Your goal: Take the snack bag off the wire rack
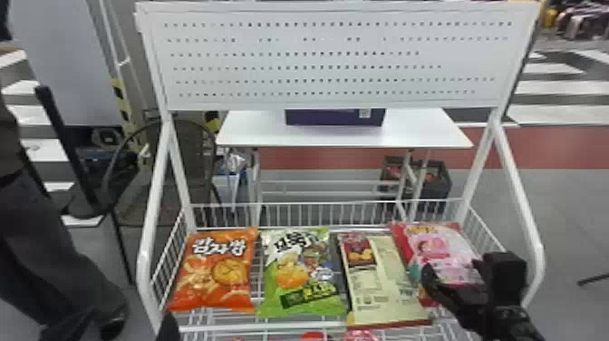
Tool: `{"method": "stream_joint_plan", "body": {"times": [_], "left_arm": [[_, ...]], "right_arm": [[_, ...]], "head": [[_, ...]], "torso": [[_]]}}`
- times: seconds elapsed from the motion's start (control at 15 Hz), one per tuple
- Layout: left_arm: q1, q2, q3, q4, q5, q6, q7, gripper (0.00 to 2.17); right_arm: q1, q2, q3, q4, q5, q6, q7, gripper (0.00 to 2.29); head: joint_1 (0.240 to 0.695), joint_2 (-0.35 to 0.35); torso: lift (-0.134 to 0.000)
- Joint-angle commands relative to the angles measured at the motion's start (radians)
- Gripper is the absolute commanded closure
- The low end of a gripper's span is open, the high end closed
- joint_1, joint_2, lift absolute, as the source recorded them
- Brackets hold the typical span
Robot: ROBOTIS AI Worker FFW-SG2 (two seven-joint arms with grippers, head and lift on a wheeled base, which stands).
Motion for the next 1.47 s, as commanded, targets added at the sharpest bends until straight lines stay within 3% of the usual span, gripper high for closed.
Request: {"method": "stream_joint_plan", "body": {"times": [0.0,0.2,0.27,0.47,0.6,0.8,1.13,1.4], "left_arm": [[0.000,0.000,-0.001,0.001,0.000,0.000,-0.002,0.16],[0.000,0.000,-0.001,0.001,0.000,-0.003,0.000,0.16],[0.000,0.000,-0.001,0.001,0.000,-0.003,0.000,0.16],[-0.005,0.000,-0.002,-0.001,0.000,-0.003,-0.002,0.16],[-0.008,0.000,-0.002,-0.001,0.002,-0.003,-0.003,0.16],[-0.008,0.001,-0.002,-0.004,0.002,-0.003,-0.003,0.16],[-0.006,0.001,-0.001,-0.005,0.002,-0.003,0.000,0.16],[-0.015,0.001,0.002,-0.007,0.008,-0.006,0.000,0.16]], "right_arm": [[0.003,0.001,-0.004,0.000,0.000,0.036,0.000,0.14],[0.006,0.001,-0.010,-0.001,0.000,0.106,0.000,0.23],[0.009,0.001,-0.012,-0.009,-0.002,0.112,0.000,0.45],[0.027,0.001,-0.015,-0.060,-0.009,0.140,-0.003,2.00],[0.041,-0.002,-0.026,-0.092,-0.019,0.134,-0.005,2.14],[0.083,-0.011,-0.033,-0.195,-0.020,0.134,-0.028,2.16],[0.211,-0.078,-0.066,-0.491,-0.049,0.164,-0.055,2.16],[0.451,-0.121,-0.148,-0.727,-0.085,0.118,-0.057,2.16]], "head": [[0.499,0.000],[0.499,0.000],[0.499,0.000],[0.499,0.000],[0.499,0.000],[0.499,0.000],[0.499,0.000],[0.499,0.000]], "torso": [[0.000],[0.000],[0.000],[0.000],[0.000],[0.000],[0.000],[0.000]]}}
